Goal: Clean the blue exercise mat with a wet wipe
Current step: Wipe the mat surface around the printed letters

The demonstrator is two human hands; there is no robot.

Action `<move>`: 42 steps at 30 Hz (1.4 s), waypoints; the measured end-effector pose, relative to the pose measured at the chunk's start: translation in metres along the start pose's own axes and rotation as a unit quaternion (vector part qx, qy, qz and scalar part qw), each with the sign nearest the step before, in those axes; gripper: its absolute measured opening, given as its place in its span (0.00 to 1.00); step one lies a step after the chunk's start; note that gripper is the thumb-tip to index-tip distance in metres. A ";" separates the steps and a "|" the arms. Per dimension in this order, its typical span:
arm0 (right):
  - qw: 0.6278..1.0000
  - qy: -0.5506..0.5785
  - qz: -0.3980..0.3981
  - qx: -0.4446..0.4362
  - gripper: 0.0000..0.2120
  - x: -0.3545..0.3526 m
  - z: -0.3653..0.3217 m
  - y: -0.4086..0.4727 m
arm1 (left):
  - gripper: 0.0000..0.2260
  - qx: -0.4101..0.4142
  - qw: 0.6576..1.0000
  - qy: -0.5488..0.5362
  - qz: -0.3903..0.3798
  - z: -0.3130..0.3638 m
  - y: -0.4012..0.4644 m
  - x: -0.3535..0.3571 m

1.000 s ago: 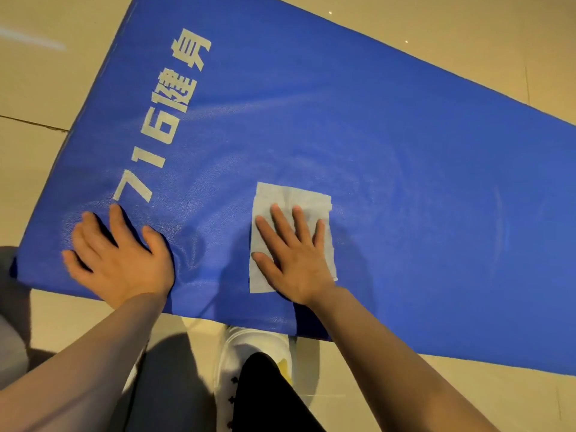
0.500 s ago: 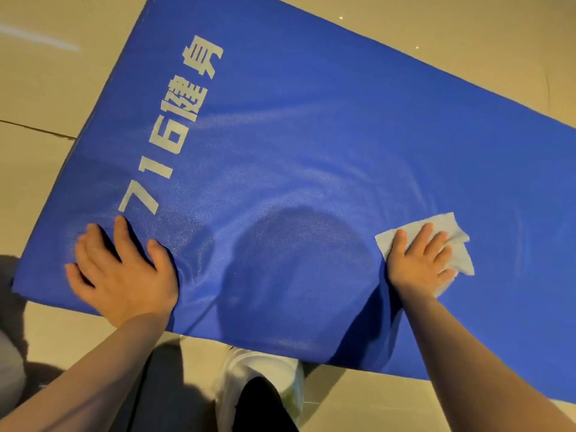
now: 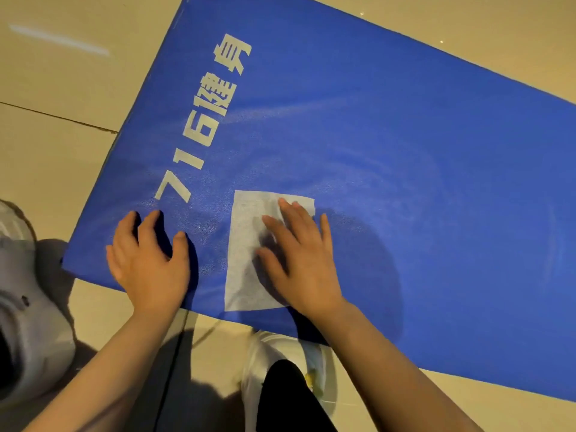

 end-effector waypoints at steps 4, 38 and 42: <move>0.980 -0.010 0.079 0.183 0.24 -0.029 0.076 -0.043 | 0.18 0.250 0.967 0.037 -0.004 0.077 -0.046 0.005; 0.972 -0.139 0.077 0.173 0.25 -0.016 0.099 -0.073 | 0.27 0.386 0.873 0.259 -0.150 0.251 0.113 0.156; 0.973 -0.137 0.081 0.169 0.24 -0.017 0.097 -0.072 | 0.29 0.278 0.931 0.221 -0.085 0.195 0.163 0.104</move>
Point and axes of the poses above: each hand's wrist, its own y-axis towards the middle knuckle, its own x-axis out of the palm, z = x × y, the point moved 10 cm from there along y, towards the middle knuckle, and after that the axes turned 12 degrees about -x, right-handed, at the moved point
